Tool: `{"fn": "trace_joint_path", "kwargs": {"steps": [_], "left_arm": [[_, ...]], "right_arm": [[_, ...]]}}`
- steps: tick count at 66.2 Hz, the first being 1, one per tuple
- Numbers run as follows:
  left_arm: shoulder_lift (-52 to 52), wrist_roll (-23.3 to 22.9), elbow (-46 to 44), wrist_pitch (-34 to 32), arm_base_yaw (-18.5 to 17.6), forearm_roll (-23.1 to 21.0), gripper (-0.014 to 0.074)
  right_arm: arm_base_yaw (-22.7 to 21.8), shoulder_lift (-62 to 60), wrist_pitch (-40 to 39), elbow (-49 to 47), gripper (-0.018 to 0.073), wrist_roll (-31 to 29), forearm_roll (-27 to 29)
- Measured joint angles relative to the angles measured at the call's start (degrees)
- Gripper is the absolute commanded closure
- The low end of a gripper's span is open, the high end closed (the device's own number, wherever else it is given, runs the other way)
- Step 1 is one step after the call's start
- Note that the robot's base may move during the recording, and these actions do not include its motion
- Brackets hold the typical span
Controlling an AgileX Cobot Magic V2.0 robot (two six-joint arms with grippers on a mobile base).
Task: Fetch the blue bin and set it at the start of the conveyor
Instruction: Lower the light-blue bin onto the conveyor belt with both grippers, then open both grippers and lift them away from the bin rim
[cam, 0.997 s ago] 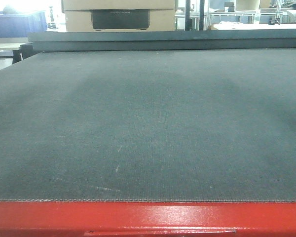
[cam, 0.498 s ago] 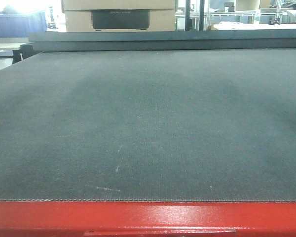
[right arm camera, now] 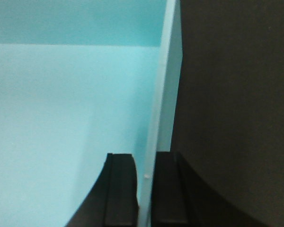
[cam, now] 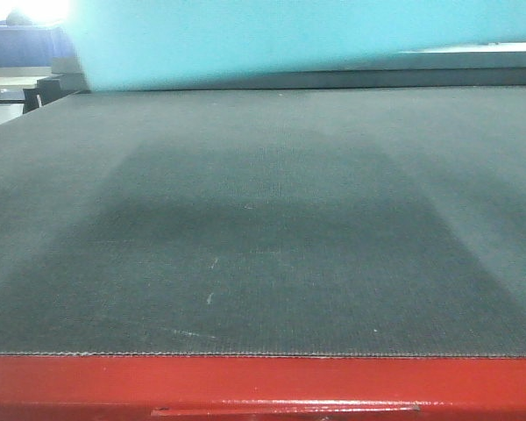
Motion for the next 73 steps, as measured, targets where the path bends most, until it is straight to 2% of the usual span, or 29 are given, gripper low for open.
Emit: {"fn": "trace_joint_path", "kwargs": {"steps": [13,32,38,44,51,54,58,66,73], "left_arm": [[1.4,-0.1,8.2,-7.8,2.9,-0.9,0.0708],[6.4,0.1,9.1,-10.5,3.8,-1.2,0.0708],[7.3,0.2,9.1,-10.5,3.8,-1.4,0.0676],[7.7,0.2,9.1,-10.4,3.8,-1.5,0.0556],[7.7,0.4,8.9,-9.8,3.9,-0.9,0.0291],[7.7,0.4,8.4,-9.3,4.0,-0.6,0.0106],[7.7,0.5,7.8,-8.2,4.2,-0.6,-0.0035],[6.2,0.5,6.4,-4.9,4.2,-0.4,0.0065],[2.0,0.5,5.9,-3.0,4.2,0.8,0.0139]], "right_arm": [[1.8,6.4,-1.2,2.1,0.0711,-0.4,-0.4],[2.1,9.4,-8.1,11.3,0.0706,-0.4,0.7],[2.1,9.4,-8.8,11.6,0.0631,-0.4,0.7],[2.1,9.4,-9.3,11.6,0.0443,-0.4,0.5],[2.1,9.4,-9.3,11.6,0.0177,-0.7,0.1],[2.1,9.1,-9.4,11.6,0.0054,-0.8,-0.1],[2.1,8.6,-9.4,11.6,-0.0010,-0.8,-0.2],[1.8,6.1,-9.3,11.6,0.0027,-0.9,-0.3],[0.4,1.7,-9.3,11.7,0.0155,-1.0,-0.3]]}}
